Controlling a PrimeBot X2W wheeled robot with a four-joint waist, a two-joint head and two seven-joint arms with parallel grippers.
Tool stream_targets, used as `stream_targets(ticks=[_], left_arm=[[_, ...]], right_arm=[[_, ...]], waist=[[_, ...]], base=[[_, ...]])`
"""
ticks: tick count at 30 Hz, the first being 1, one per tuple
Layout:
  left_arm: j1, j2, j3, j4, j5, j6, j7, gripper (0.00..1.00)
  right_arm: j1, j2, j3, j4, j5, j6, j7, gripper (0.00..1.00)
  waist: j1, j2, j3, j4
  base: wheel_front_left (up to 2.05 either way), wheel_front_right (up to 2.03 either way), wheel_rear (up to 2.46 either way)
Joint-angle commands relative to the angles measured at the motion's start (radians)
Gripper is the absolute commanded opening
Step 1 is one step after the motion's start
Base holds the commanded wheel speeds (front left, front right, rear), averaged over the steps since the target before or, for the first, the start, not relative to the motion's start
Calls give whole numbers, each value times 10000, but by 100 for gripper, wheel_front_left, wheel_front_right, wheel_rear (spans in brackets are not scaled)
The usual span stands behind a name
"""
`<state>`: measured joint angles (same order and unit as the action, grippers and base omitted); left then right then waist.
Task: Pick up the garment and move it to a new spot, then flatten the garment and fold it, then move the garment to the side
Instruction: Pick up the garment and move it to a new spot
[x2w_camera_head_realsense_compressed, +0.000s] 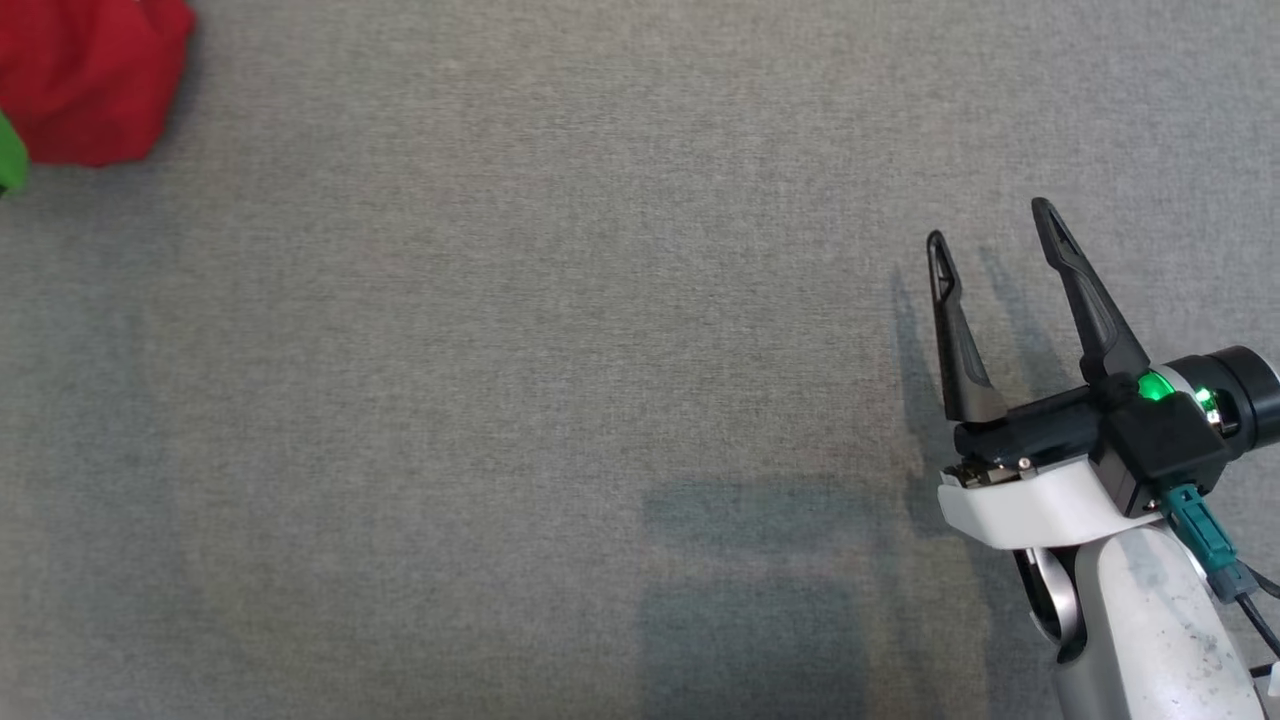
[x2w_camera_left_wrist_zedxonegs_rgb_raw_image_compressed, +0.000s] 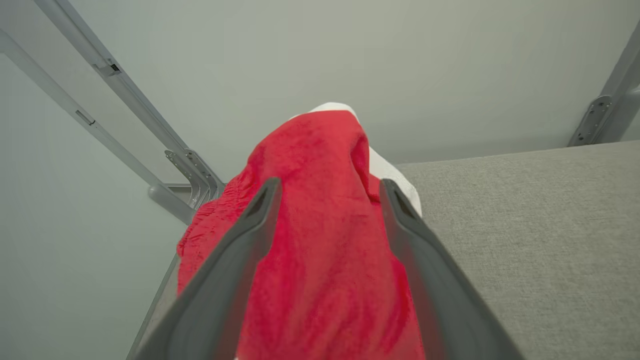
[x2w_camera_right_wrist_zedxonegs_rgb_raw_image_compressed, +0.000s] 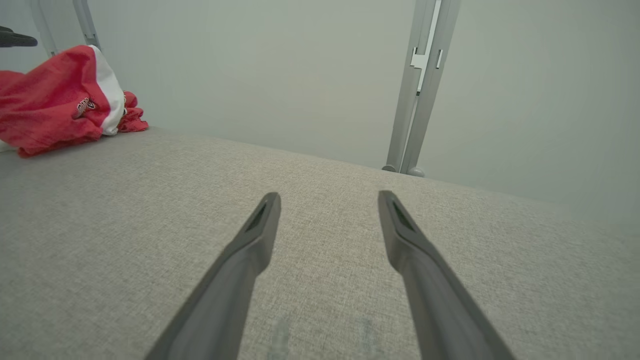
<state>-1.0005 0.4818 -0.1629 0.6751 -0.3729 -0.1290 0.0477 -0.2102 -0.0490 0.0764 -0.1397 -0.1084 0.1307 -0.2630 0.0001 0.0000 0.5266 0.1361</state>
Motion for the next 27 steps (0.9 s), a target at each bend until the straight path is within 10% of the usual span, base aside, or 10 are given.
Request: stream_targets(ticks=[1,10,12,13,27], left_arm=[[-242,186,21,252,-92,-11,141,100],[-726,782,255,1653,-73,422,17,100],[-791,801,248,1799,-123,378,-92,4],[-810,801,217,1838,-120,346,-146,0],[-1077,944,-703,1213,45,38,-758,0]], right_arm=[[-161,-25,-27,-124,64,1,-30,100],[-255,-22,-163,-333,180,1,-28,100],[-279,-24,-168,-300,226,1,-28,100],[-282,-24,-162,-278,256,1,-30,100],[-116,-25,-101,292,799,1,-30,100]], waist=[[-1,0,953,-908],[-1,0,1298,-1178],[-1,0,1254,-1173],[-1,0,1218,-1162],[-1,0,-748,-1156]], base=[[0,0,0],[0,0,0],[0,0,0],[0,0,0],[0,0,0]])
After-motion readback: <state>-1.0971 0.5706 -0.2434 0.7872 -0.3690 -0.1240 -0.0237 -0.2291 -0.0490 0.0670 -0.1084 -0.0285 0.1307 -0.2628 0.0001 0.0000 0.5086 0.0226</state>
